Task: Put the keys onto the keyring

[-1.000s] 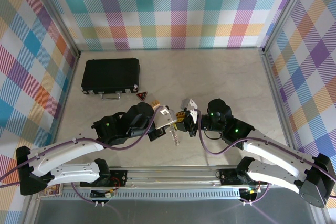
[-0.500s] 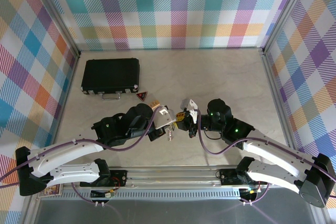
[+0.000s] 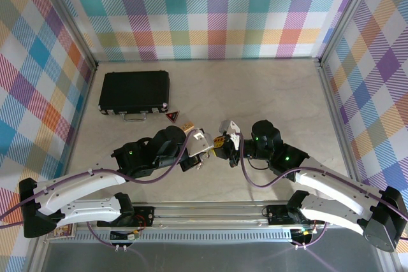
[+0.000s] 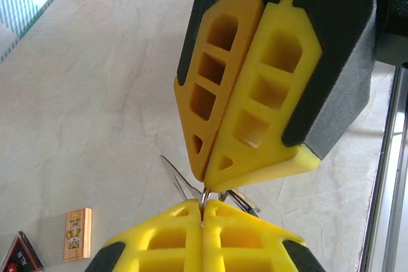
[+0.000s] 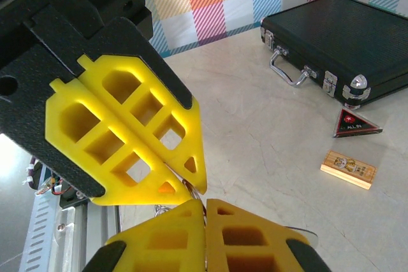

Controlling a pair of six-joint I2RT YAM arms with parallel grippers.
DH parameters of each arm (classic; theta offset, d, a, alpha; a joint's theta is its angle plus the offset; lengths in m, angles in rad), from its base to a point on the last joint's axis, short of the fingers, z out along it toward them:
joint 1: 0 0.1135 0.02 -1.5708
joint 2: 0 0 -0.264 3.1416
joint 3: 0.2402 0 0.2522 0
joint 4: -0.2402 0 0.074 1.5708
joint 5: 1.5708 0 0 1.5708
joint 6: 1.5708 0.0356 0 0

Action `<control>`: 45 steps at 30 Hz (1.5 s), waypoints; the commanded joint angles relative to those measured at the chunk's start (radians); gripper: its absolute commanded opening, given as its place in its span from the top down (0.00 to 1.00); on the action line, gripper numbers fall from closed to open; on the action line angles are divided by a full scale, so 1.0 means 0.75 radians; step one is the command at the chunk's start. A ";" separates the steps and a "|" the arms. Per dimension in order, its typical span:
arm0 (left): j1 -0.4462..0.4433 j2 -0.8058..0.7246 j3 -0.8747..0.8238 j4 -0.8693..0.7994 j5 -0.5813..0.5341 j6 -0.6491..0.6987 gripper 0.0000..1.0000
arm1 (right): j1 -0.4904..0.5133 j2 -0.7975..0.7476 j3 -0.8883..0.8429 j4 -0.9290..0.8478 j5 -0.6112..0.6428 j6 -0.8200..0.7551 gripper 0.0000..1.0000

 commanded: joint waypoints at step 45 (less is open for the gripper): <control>-0.011 -0.138 -0.049 0.119 0.030 0.033 1.00 | 0.002 -0.001 0.022 -0.028 -0.107 -0.002 1.00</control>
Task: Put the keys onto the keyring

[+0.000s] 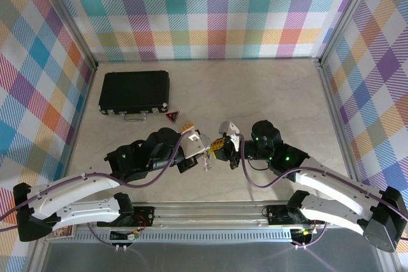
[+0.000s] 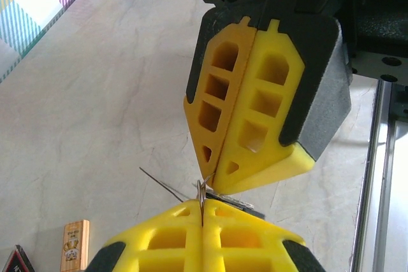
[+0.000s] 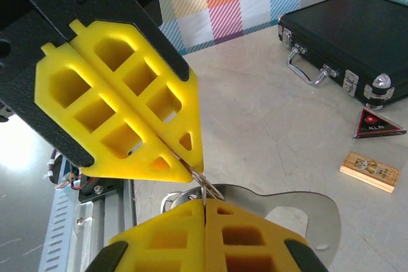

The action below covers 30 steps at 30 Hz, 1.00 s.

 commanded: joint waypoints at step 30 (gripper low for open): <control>-0.011 -0.091 -0.019 0.112 0.178 0.016 1.00 | -0.022 -0.070 0.004 -0.035 -0.111 -0.054 0.70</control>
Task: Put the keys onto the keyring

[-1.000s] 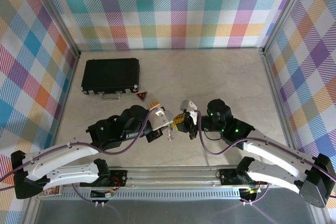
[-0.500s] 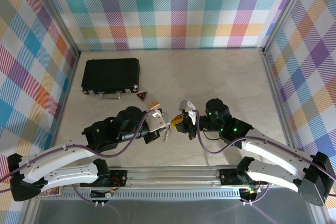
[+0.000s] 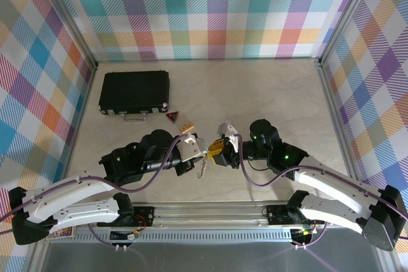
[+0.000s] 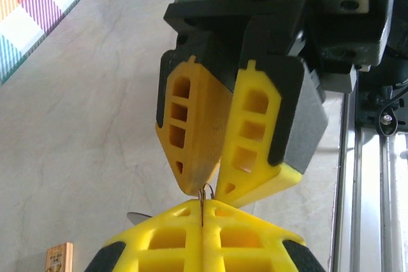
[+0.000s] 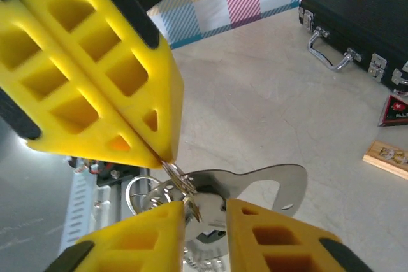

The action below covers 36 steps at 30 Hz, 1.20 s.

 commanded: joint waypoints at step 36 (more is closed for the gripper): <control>-0.010 0.012 0.092 0.091 0.425 -0.103 1.00 | 0.010 -0.271 -0.168 0.219 -0.229 -0.087 0.82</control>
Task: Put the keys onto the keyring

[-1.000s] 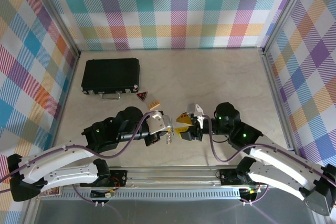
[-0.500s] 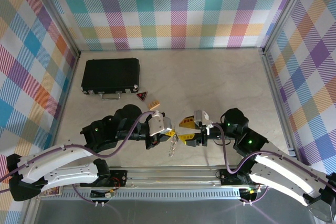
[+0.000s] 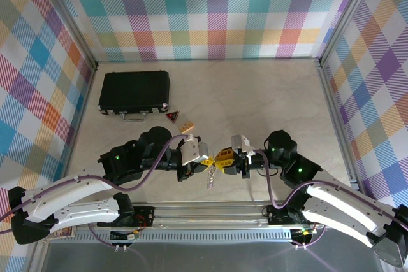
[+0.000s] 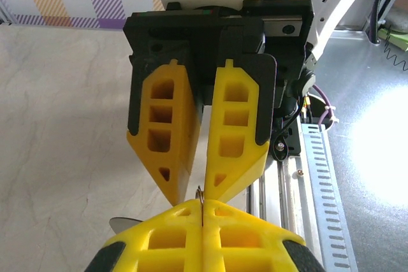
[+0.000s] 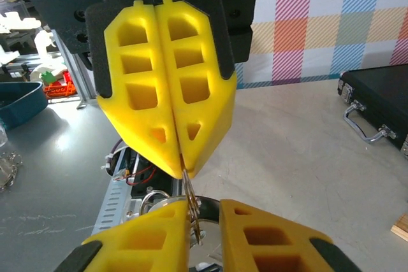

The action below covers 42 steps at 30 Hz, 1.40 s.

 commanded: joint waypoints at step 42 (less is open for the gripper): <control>-0.013 0.103 0.141 -0.312 -0.261 0.113 0.62 | 0.083 0.164 0.183 -0.281 0.254 -0.182 1.00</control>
